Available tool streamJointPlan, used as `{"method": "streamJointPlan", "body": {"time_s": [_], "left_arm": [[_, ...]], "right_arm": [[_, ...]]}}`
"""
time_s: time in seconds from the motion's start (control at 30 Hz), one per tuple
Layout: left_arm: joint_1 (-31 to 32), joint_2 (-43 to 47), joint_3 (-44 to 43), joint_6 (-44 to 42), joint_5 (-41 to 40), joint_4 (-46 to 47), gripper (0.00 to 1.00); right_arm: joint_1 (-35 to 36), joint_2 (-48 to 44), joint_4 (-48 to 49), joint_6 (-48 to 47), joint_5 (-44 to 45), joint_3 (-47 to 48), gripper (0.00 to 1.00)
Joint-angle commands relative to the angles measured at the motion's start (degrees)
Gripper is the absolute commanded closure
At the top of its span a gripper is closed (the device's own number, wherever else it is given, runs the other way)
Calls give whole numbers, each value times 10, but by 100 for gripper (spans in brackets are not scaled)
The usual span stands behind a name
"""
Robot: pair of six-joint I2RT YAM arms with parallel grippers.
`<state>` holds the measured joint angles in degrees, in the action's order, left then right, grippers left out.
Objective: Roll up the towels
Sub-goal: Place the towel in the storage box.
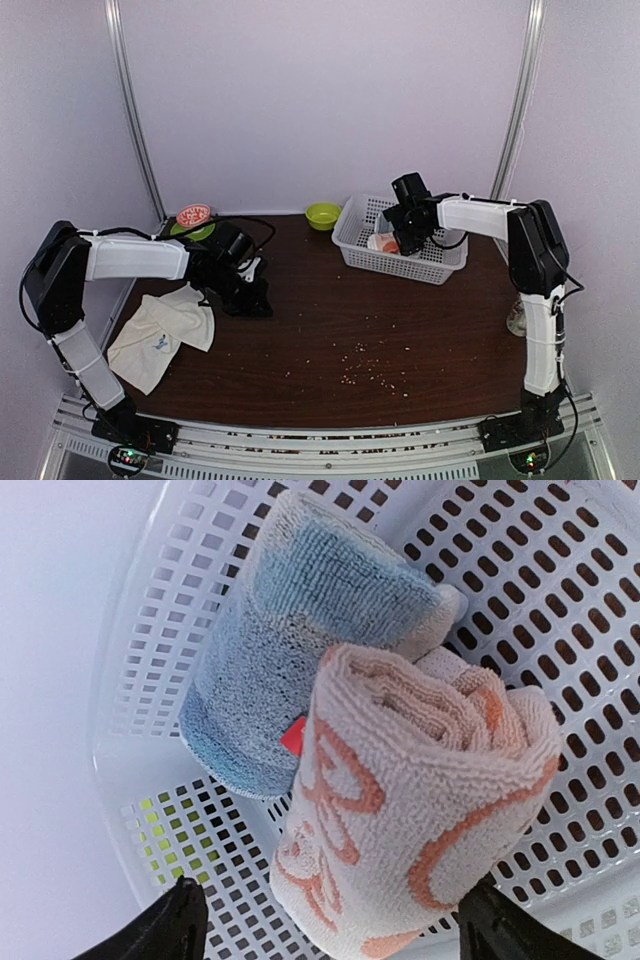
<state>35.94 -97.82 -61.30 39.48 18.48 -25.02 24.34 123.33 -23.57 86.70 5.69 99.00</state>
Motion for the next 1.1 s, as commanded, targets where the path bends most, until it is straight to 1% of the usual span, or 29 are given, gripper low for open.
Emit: {"method": "streamJointPlan", "body": {"time_s": [0.0,0.07,0.27,0.4,0.47,0.63,0.67,0.8,0.83,0.9,0.93,1.07], "left_arm": [[-6,-4,-10,-10,10,4,98],[-6,-6,-10,-9,12,4,98],[-6,-9,-8,-6,16,8,98],[-6,-10,-5,-4,15,10,98],[-6,-10,-4,-2,16,11,98],[-6,-9,-3,1,15,12,98],[-6,-9,-3,1,15,12,98],[-6,-10,0,2,15,13,98],[-6,-10,0,2,15,13,98],[-6,-12,1,2,15,14,98],[-6,-13,1,2,15,14,98],[-6,-17,0,3,17,15,98]], "right_arm": [[-9,-42,-14,-28,-7,-38,14],[-15,-55,-4,-32,-5,-60,15],[-43,-76,32,-51,-12,-110,23],[-53,-72,53,-60,-29,-118,36],[-55,-70,60,-65,-34,-116,40],[-58,-71,51,-85,-30,-109,41],[-60,-70,47,-89,-26,-107,44],[-74,-56,27,-99,-30,-96,63],[-76,-52,22,-101,-30,-94,65],[-78,-45,11,-104,-30,-87,64],[-80,-41,7,-106,-31,-84,62],[-83,-40,-16,-116,-33,-73,39]]}}
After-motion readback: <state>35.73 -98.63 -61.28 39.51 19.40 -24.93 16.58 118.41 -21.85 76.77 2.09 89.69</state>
